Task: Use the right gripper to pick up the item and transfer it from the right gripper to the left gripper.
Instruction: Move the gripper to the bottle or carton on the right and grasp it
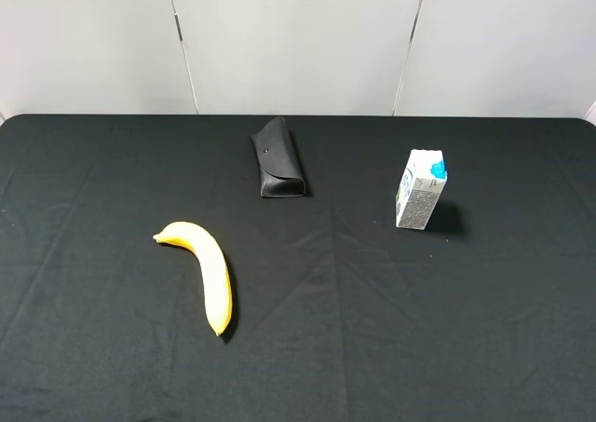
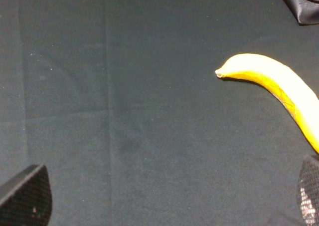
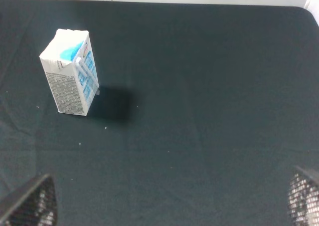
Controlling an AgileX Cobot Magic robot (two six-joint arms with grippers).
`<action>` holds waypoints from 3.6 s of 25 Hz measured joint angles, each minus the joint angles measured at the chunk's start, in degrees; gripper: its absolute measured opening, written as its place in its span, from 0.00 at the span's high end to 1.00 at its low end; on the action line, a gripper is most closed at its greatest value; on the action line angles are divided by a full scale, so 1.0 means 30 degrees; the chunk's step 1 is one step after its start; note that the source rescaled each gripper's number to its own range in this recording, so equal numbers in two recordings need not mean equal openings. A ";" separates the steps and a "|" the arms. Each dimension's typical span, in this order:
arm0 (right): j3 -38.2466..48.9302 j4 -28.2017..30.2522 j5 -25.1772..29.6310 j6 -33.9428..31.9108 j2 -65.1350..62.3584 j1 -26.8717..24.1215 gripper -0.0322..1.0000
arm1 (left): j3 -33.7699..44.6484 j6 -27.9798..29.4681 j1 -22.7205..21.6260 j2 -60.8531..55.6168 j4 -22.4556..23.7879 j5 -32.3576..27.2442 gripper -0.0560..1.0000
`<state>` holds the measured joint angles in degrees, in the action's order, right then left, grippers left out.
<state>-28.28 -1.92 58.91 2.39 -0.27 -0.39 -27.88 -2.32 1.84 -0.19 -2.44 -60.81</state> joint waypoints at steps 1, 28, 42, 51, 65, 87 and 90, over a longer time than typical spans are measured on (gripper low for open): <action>0.0000 0.0000 0.0000 0.0000 0.0000 0.0000 0.00 | 0.0000 0.0000 0.0000 0.0000 0.0000 0.0000 0.03; -0.9030 -0.0756 0.0043 0.0267 1.1176 0.0474 0.00 | 0.0000 -0.0020 0.0000 0.0000 0.0000 0.0000 0.03; -1.3478 -0.0591 0.2035 -0.0644 2.1127 0.5336 0.00 | 0.0000 -0.0020 0.0000 0.0000 0.0000 0.0000 0.03; -1.5162 -0.0589 0.3073 -0.1051 2.6414 0.5861 0.00 | 0.0000 -0.0020 0.0000 0.0000 0.0000 0.0000 0.03; -1.6901 -0.0589 0.1871 -0.1948 3.1214 0.5861 0.00 | 0.0000 -0.0020 0.0000 0.0000 0.0000 0.0000 0.03; -1.6915 -0.0944 -0.0867 -0.3147 3.6000 0.5861 0.00 | 0.0000 -0.0020 0.0000 0.0000 0.0000 0.0000 0.03; -1.6915 -0.0645 -0.1173 -0.3618 3.6514 0.5861 0.00 | 0.0000 -0.0020 0.0000 0.0000 0.0000 0.0000 0.03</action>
<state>-79.03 -3.85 55.39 -8.46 109.27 17.19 -27.88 -2.38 1.84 -0.19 -2.44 -60.81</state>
